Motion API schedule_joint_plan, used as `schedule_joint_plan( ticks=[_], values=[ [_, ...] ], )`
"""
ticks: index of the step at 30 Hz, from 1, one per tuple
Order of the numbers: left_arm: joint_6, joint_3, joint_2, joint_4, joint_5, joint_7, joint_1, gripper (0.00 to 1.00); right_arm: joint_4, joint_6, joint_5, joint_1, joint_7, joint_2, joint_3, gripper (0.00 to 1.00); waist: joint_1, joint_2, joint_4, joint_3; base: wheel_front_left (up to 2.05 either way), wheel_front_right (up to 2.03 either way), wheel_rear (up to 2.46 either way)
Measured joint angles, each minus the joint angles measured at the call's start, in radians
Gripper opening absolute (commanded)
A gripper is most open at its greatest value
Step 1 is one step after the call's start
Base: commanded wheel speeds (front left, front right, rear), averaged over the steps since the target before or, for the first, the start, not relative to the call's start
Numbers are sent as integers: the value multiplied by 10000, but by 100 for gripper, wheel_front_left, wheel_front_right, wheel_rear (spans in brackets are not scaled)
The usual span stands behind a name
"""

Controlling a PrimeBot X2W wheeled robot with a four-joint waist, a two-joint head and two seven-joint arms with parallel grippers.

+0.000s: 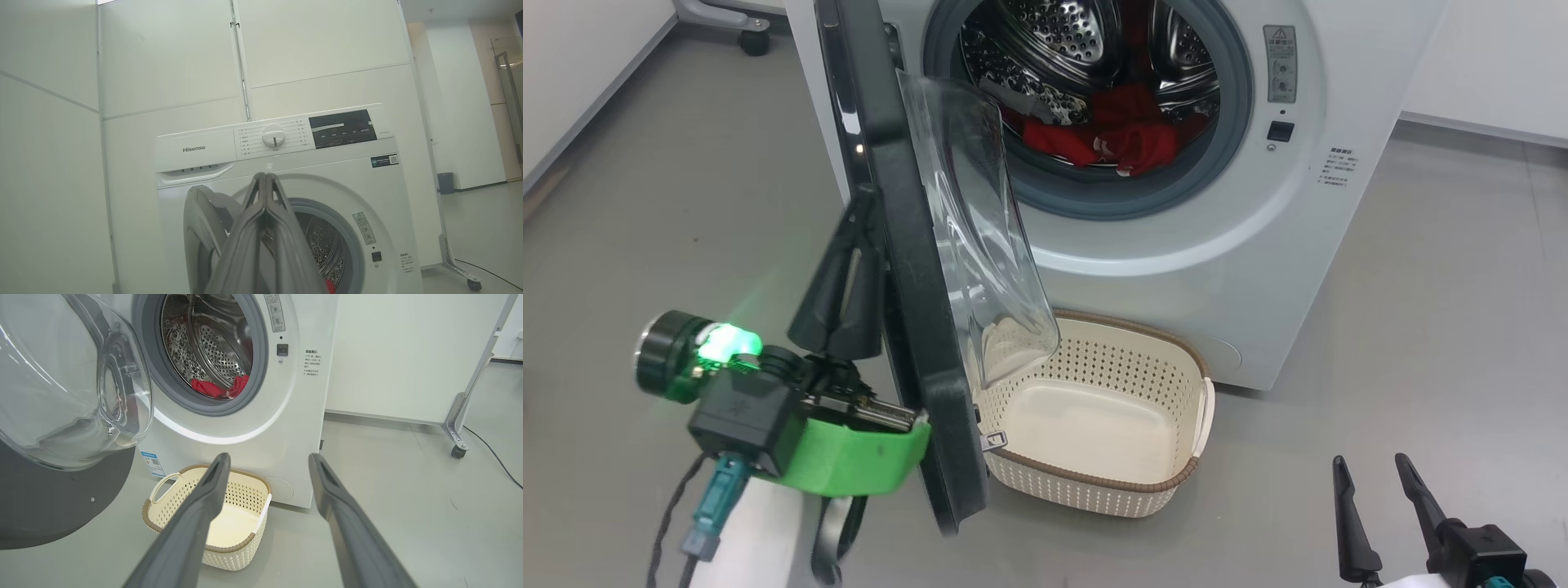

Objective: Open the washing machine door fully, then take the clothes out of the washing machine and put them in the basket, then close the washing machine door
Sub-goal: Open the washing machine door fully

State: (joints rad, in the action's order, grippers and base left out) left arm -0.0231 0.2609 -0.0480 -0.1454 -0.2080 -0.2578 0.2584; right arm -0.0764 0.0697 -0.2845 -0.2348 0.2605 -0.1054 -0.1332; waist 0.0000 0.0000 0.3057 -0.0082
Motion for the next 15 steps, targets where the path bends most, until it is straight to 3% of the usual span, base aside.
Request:
schedule_joint_plan(
  ticks=[5,15],
  values=[
    [-499,1189,6,-153,-65,15,-292,0,-8,-71,56,-4,0,88,-12,100,0,0,-77,-21,0,0,0],
    [-627,2763,-2,132,-562,1210,-1592,0,-46,-238,153,-7,0,117,6,100,0,0,-177,-64,0,0,0]
  ],
)
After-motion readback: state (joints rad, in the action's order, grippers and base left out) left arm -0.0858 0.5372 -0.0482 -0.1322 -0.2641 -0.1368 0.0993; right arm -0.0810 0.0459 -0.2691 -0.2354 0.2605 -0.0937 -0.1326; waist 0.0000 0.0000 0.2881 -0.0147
